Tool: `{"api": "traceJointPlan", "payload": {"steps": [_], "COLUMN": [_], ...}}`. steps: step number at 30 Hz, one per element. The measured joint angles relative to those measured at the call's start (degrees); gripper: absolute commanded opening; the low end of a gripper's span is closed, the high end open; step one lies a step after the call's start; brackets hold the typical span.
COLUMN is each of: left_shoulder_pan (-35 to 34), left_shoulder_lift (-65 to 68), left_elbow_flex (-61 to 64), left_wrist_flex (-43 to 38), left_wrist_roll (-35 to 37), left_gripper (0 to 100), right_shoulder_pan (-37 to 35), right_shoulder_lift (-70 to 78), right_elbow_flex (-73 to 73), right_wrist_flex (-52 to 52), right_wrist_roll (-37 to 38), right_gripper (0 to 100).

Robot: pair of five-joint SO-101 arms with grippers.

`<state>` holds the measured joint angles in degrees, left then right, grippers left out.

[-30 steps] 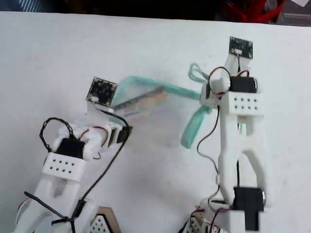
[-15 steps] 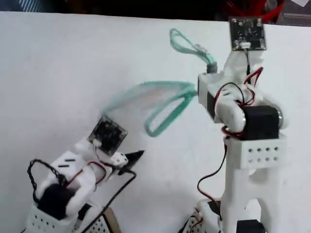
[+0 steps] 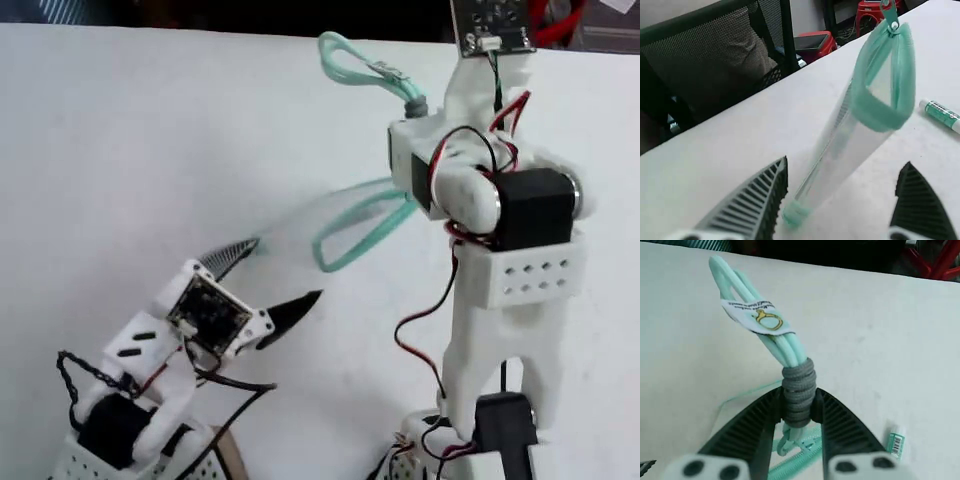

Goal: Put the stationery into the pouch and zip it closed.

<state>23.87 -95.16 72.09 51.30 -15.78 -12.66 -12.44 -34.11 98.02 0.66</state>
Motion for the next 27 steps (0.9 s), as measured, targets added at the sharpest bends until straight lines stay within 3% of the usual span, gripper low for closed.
{"api": "traceJointPlan", "payload": {"steps": [9, 18, 27], "left_shoulder_pan": [0.2, 4.2, 4.3], "left_shoulder_lift": [18.1, 21.5, 37.2], "left_elbow_flex": [0.0, 1.1, 2.1], "left_wrist_flex": [-17.1, -24.4, -42.5], "left_wrist_roll": [-2.5, -2.5, -6.2], "left_gripper": [34, 33, 30], "right_shoulder_pan": [0.1, 0.1, -2.2], "right_shoulder_lift": [1.1, 2.1, 4.1], "right_elbow_flex": [-0.4, -0.4, -0.4], "right_wrist_flex": [0.0, -1.1, -1.1], "right_wrist_roll": [0.0, -1.4, -1.4], "right_gripper": [1.8, 1.7, 1.7]}}
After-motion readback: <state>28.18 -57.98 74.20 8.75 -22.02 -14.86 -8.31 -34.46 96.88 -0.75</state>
